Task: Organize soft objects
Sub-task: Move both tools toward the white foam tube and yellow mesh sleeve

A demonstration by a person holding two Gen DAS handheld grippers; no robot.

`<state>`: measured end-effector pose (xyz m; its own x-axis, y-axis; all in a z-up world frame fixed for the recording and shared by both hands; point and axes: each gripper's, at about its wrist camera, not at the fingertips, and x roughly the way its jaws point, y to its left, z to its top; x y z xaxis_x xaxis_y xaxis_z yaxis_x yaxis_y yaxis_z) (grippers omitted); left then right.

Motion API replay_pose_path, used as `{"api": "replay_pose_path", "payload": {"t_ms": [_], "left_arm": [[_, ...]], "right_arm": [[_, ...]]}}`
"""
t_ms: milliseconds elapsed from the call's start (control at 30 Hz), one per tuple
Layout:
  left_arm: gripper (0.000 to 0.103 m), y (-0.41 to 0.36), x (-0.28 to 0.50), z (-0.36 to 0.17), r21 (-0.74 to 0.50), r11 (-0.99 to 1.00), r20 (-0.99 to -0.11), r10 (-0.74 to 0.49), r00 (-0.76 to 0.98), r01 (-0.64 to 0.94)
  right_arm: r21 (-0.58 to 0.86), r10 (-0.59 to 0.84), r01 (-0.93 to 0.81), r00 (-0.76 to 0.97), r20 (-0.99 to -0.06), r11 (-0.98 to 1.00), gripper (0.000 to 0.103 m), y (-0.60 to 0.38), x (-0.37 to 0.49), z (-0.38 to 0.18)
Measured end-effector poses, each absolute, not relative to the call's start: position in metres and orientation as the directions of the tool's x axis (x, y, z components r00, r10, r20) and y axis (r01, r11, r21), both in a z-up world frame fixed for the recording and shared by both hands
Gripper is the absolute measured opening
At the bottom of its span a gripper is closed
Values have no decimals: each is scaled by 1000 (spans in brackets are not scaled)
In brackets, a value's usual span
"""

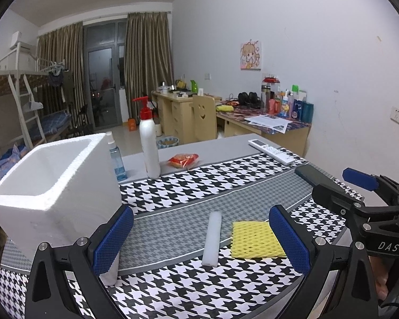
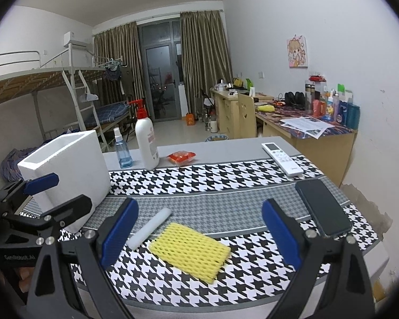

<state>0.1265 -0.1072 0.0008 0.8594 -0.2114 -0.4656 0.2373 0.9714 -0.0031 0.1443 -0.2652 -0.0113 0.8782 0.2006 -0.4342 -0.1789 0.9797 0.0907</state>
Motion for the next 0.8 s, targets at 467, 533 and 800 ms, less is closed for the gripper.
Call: {"api": "replay_pose_path", "payload": {"t_ms": [467, 533, 800], "left_arm": [[102, -115, 148, -17, -4, 969, -533, -211, 819, 248], [102, -115, 152, -21, -11, 970, -547, -210, 810, 244], [102, -115, 166, -37, -30, 971, -593, -209, 778, 238]], "right_arm": [[94, 186, -161, 850, -492, 983, 96, -273, 157, -32], [93, 188, -163, 845, -501, 982, 96, -273, 159, -35], [95, 188, -162, 821, -539, 982, 96, -271, 169, -48]]}}
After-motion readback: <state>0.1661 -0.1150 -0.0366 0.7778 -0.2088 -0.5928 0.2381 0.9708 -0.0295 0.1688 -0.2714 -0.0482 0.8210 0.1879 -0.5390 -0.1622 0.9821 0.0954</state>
